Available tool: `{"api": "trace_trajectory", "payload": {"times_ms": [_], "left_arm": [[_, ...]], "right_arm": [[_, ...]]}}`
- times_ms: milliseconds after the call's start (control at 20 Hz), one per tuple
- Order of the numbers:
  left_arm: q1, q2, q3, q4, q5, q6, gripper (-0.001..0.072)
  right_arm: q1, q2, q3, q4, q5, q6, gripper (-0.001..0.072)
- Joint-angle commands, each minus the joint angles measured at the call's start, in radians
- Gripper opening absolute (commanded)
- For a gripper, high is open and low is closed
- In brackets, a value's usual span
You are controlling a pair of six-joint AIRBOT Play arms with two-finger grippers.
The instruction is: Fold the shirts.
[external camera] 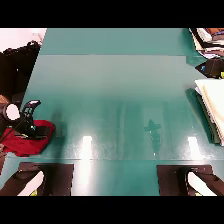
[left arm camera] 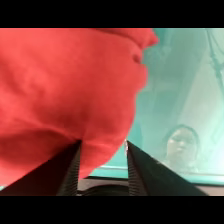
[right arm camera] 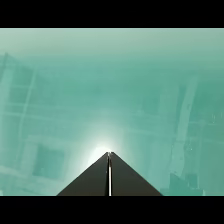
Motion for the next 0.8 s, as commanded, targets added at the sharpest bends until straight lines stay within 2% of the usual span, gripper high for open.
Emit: {"api": "trace_trajectory", "payload": {"times_ms": [0, 200, 250, 300, 400, 450, 500, 750], "left_arm": [[0.001, 0.001, -0.016, 0.060, 0.021, -0.031, 0.0342], [0.001, 0.001, -0.016, 0.092, 0.039, -0.031, 0.0341], [0.001, 0.001, -0.016, 0.092, 0.046, -0.031, 0.0272], [0.001, 0.001, -0.016, 0.092, 0.055, -0.031, 0.0143], [0.001, 0.001, -0.016, 0.091, 0.070, -0.031, 0.0129], [0.001, 0.001, -0.015, 0.091, 0.076, -0.031, 0.0054], [0.001, 0.002, -0.015, 0.088, 0.079, -0.030, 0.0028], [0.001, 0.004, 0.190, 0.088, -0.018, 0.032, 0.0028]], "right_arm": [[0.001, 0.001, 0.001, 0.000, 0.005, 0.000, 0.0018], [0.001, 0.001, 0.001, 0.000, 0.005, 0.000, 0.0019], [0.001, 0.001, 0.001, 0.000, 0.005, 0.001, 0.0018], [0.001, 0.001, 0.001, 0.000, 0.006, 0.000, 0.0018], [0.001, 0.001, 0.001, 0.000, 0.011, 0.000, 0.0018], [0.001, 0.001, 0.001, -0.001, 0.013, 0.000, 0.0018], [0.001, 0.001, 0.001, -0.001, 0.012, 0.000, 0.0018], [0.001, 0.001, 0.001, -0.002, 0.013, 0.000, 0.0018]]}}
